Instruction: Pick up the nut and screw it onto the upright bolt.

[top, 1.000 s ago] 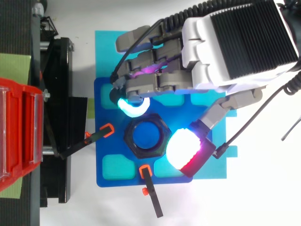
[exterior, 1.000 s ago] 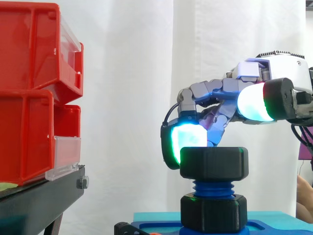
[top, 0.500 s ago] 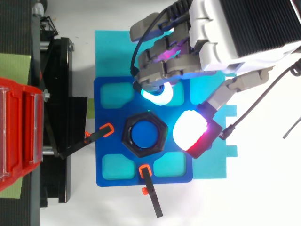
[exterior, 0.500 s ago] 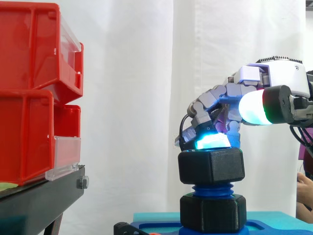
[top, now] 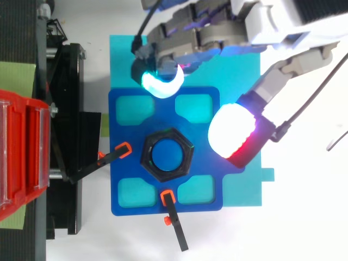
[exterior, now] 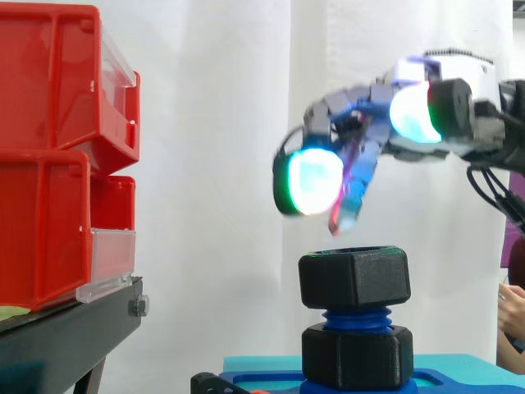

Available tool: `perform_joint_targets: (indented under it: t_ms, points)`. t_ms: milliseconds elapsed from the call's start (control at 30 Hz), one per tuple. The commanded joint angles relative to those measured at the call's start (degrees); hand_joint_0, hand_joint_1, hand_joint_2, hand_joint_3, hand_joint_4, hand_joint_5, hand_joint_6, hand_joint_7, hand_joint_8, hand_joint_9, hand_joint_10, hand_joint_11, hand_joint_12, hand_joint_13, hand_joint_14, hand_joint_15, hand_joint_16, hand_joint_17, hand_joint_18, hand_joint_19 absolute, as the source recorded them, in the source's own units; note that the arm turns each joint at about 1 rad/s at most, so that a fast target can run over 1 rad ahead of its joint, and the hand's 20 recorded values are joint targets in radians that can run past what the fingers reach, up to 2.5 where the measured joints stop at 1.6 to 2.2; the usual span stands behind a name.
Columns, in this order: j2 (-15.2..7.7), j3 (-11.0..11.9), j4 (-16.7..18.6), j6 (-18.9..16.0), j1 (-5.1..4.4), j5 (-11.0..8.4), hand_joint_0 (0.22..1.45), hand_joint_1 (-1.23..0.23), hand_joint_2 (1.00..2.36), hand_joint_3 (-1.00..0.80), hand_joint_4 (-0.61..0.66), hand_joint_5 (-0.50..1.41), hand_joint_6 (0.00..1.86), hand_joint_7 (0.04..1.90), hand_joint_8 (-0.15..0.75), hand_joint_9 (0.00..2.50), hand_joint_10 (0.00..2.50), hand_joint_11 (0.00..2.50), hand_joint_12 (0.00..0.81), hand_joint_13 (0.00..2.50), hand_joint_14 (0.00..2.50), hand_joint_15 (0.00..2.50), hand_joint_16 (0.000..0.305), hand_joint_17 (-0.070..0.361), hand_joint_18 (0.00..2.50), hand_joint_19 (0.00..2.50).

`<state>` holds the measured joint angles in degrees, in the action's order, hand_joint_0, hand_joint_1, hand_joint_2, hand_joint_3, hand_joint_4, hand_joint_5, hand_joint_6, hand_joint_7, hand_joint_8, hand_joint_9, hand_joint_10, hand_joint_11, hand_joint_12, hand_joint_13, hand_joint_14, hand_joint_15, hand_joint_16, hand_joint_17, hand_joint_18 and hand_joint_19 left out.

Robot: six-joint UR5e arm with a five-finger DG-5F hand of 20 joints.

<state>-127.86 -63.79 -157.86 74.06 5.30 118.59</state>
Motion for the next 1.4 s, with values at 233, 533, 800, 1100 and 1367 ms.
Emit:
perform_joint_targets:
  t_ms: [233, 533, 800, 1100, 1367]
  points:
    - [-0.6, 1.0, 0.4, -0.3, -0.73, 0.32, 0.53, -0.22, 1.00, -0.50, 0.18, -0.15, 0.50, 0.79, 0.227, 0.99, 0.00, 0.00, 0.210, 0.70, 0.00, 0.00, 0.020, 0.044, 0.41, 0.01]
    - [-0.6, -6.1, 7.7, -1.5, -3.72, -5.57, 0.52, -0.19, 1.00, -0.50, 0.16, -0.16, 0.50, 0.70, 0.216, 0.84, 0.00, 0.00, 0.218, 0.61, 0.00, 0.00, 0.022, 0.051, 0.34, 0.00]
    - [-0.6, -6.1, 7.8, -1.7, -4.43, -5.83, 0.52, -0.17, 1.00, -0.50, 0.16, -0.16, 0.50, 0.68, 0.204, 0.74, 0.00, 0.00, 0.234, 0.54, 0.00, 0.00, 0.025, 0.056, 0.28, 0.00]
    - [-0.6, -6.1, 5.0, -1.5, -4.43, -5.65, 0.52, -0.17, 1.00, -0.50, 0.19, -0.14, 0.50, 0.80, 0.217, 0.72, 0.00, 0.00, 0.240, 0.53, 0.00, 0.00, 0.025, 0.057, 0.26, 0.00]
    - [-0.6, -6.1, 4.6, -1.5, -4.43, -5.74, 0.52, -0.17, 1.00, -0.50, 0.21, -0.12, 0.50, 0.86, 0.224, 0.73, 0.00, 0.00, 0.244, 0.54, 0.00, 0.00, 0.025, 0.057, 0.27, 0.00]
